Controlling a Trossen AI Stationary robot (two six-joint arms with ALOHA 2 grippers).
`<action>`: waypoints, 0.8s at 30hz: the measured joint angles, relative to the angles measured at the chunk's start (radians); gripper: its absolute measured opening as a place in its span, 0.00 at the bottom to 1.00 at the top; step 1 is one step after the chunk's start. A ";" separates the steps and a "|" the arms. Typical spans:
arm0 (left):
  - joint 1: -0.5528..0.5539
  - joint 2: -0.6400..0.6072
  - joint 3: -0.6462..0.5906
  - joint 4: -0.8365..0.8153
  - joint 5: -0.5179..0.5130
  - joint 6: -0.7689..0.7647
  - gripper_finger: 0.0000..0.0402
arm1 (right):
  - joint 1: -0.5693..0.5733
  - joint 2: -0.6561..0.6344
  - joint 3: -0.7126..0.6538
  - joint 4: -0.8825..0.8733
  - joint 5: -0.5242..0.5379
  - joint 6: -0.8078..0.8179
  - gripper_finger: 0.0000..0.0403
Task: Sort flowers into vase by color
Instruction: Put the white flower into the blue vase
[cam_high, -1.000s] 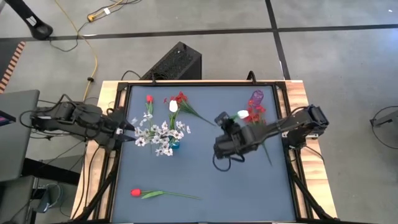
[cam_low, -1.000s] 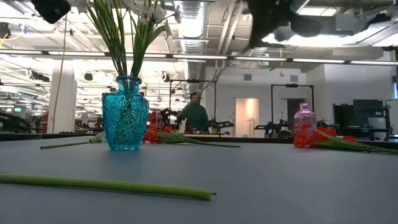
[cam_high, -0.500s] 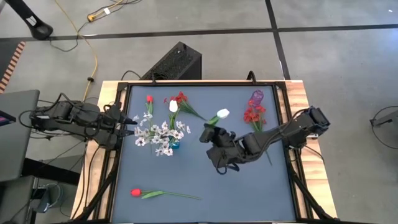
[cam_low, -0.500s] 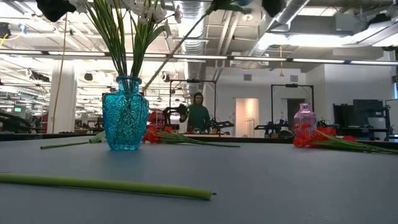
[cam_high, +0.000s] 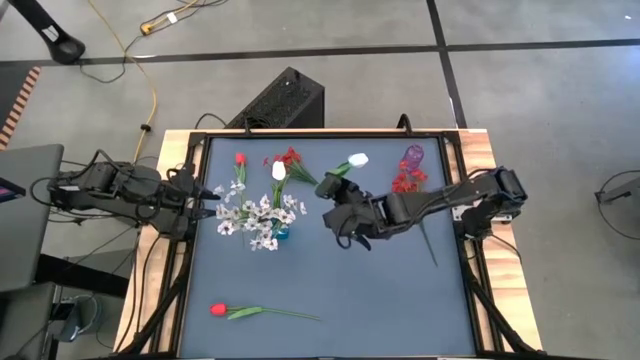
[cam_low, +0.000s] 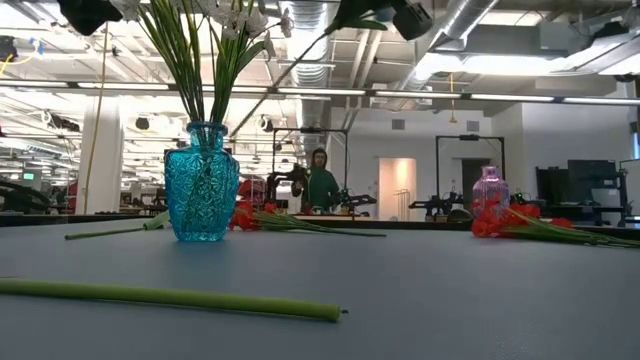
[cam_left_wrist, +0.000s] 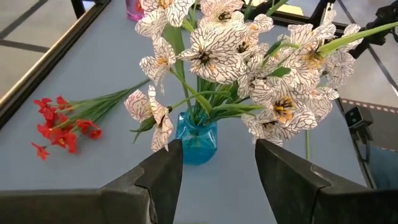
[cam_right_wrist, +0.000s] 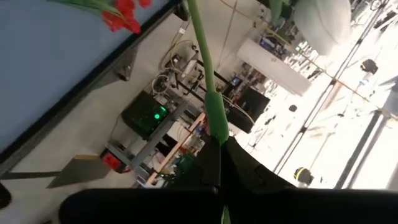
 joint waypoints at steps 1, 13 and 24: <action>0.000 0.000 0.000 0.000 -0.009 0.004 0.47 | -0.005 0.000 0.000 0.016 0.000 -0.025 0.07; 0.000 0.000 0.000 -0.001 -0.021 0.032 0.47 | 0.019 -0.007 0.005 0.036 0.000 -0.105 0.07; 0.000 0.000 -0.001 -0.005 -0.031 0.039 0.47 | 0.071 -0.010 0.049 0.026 -0.003 -0.107 0.06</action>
